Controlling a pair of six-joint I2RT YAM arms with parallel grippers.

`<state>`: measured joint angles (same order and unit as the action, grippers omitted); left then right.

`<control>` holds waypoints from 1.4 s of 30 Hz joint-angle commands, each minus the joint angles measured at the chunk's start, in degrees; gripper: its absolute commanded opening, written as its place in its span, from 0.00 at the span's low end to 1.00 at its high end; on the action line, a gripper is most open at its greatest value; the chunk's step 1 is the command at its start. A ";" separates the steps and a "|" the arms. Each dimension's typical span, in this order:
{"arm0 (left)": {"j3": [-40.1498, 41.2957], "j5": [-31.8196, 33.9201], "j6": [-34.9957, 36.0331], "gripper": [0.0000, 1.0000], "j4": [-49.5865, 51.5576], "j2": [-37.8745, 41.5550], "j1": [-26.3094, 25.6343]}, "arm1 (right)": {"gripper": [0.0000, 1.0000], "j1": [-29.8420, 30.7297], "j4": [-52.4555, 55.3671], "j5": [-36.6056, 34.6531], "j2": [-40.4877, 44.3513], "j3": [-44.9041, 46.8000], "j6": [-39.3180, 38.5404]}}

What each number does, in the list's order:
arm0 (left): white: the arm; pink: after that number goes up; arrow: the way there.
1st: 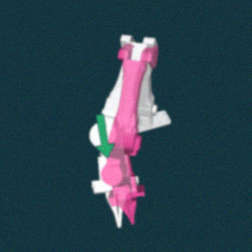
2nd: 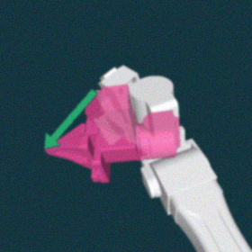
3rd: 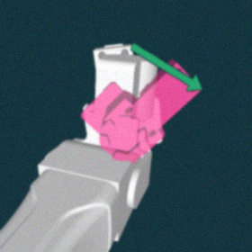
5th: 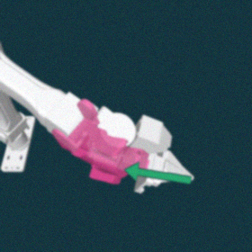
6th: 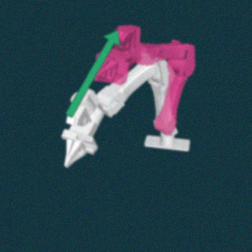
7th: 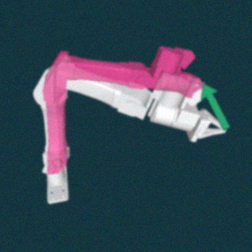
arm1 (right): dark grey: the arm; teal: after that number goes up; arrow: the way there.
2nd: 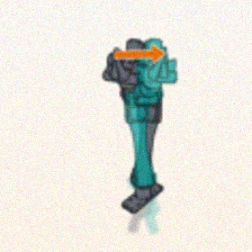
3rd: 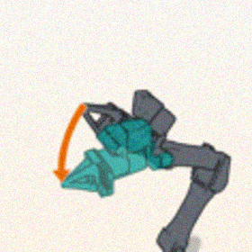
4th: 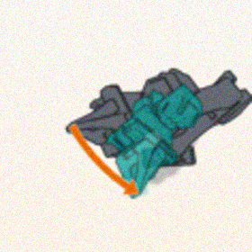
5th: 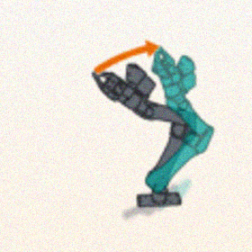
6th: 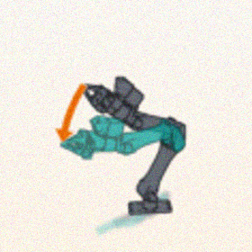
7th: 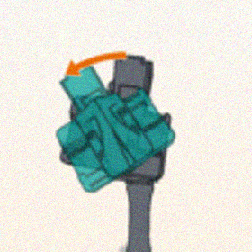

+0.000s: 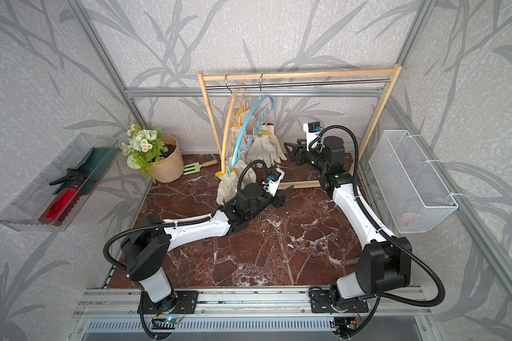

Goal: Clip the gloves onto a hanger to dry
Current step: Clamp the glove onto the hanger, then reset both arms

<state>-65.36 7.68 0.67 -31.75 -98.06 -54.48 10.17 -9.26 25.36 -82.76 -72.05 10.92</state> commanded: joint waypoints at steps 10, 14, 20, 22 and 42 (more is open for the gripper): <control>10.11 11.19 -10.35 0.80 28.71 26.20 -3.27 | 0.75 -0.15 -4.48 -13.67 12.59 18.08 1.85; 12.61 15.59 -10.97 0.80 38.16 35.32 -3.21 | 0.79 -0.07 -4.51 -16.07 15.43 23.10 1.22; 17.68 24.21 -12.61 0.86 50.23 46.72 -2.35 | 0.99 0.28 -5.06 -19.83 18.80 29.27 -0.25; 19.30 27.16 -13.83 0.88 53.48 50.00 -1.04 | 0.99 0.45 -4.15 -20.78 19.43 30.42 -1.04; 31.37 27.86 -7.67 1.00 29.44 36.36 38.10 | 0.99 3.98 -13.40 -42.36 12.31 41.23 -13.13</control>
<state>-35.81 33.54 -10.11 10.07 -58.85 -20.45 13.85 -16.86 -12.34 -68.23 -31.86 1.61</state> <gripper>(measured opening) 0.992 0.992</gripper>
